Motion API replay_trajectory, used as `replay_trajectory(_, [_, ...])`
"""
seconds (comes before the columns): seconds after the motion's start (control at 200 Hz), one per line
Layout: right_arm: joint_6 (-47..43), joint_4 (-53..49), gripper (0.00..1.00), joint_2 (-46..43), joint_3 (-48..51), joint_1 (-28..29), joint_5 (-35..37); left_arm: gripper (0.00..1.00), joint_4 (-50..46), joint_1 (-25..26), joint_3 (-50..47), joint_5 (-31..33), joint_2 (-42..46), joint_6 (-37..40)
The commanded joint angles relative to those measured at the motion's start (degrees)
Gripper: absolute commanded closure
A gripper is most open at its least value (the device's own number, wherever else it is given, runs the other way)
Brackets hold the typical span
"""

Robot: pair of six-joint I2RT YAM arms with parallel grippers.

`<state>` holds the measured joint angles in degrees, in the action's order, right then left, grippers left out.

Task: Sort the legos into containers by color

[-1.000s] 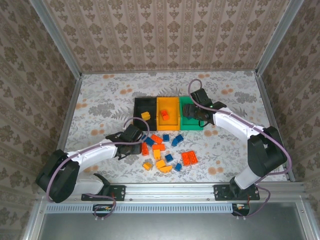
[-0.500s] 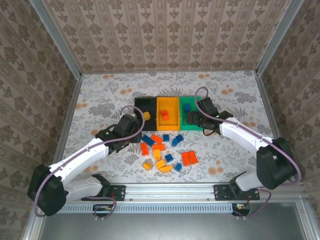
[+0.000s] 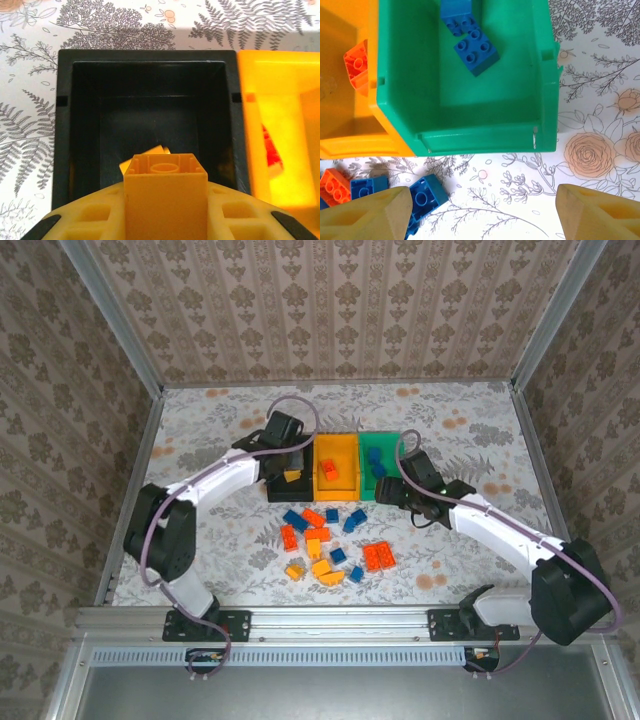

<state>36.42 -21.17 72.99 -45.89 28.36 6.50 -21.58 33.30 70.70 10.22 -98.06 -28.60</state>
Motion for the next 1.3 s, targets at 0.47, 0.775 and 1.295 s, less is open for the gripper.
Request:
replay_trajectory(0.47, [0.0, -6.13, 0.22, -2.58, 6.05, 8.03, -3.44, 0.08, 2.27, 3.75, -2.63, -5.0, 12.07, -1.92])
replay_trajectory(0.775, [4.98, -9.24, 0.3, -6.72, 13.0, 13.35, -0.88, 0.0, 2.38, 9.26, -17.22, -4.2, 27.13, -5.97])
replay_trajectory(1.295, [7.06, -14.13, 0.53, -5.21, 12.93, 11.63, 7.8, 0.0, 0.45, 9.34, -26.36, -2.28, 35.81, -8.97])
